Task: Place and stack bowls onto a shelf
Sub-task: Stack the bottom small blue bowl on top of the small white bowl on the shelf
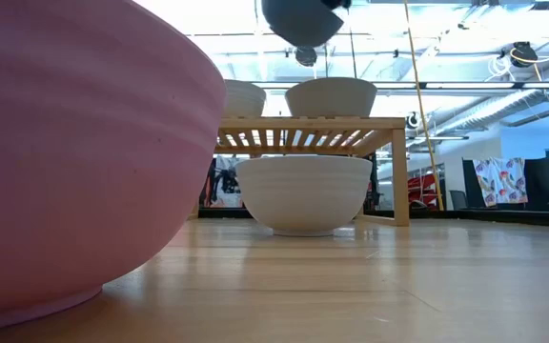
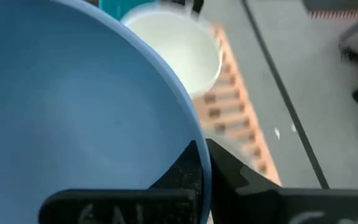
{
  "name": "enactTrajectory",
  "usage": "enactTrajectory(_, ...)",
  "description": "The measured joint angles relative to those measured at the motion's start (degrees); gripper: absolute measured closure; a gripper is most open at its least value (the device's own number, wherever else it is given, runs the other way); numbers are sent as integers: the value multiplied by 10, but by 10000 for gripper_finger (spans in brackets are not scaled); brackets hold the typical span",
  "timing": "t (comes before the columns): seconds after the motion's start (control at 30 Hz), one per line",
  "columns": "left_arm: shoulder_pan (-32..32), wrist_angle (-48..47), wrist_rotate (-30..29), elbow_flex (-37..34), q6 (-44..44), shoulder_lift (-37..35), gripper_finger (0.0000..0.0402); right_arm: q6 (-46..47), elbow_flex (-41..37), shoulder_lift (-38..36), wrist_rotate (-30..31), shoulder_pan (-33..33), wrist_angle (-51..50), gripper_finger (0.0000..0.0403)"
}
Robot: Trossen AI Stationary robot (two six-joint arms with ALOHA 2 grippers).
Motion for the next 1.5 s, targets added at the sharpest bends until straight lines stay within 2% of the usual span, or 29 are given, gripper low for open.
enactTrajectory(0.37,0,-10,1,0,9,0,344,-40,0,14,-62,-16,140,403)
enactTrajectory(0.8,0,-22,0,0,24,10,344,-69,-2,60,-100,-26,190,403)
enactTrajectory(0.93,0,-22,2,0,80,25,344,-70,-2,59,-101,-25,191,403)
enactTrajectory(1.07,-5,-24,54,0,153,41,344,-70,-2,59,-87,-26,193,403)
enactTrajectory(1.17,-31,-33,82,0,223,53,344,-30,-2,57,-55,-25,195,403)
enactTrajectory(1.33,-100,-22,71,0,320,68,344,24,-2,58,-40,-24,183,403)
enactTrajectory(1.4,-135,-11,43,0,345,77,344,35,-2,58,-24,-22,183,403)
enactTrajectory(1.5,-187,4,-34,0,370,95,344,36,-2,58,-25,-22,183,403)
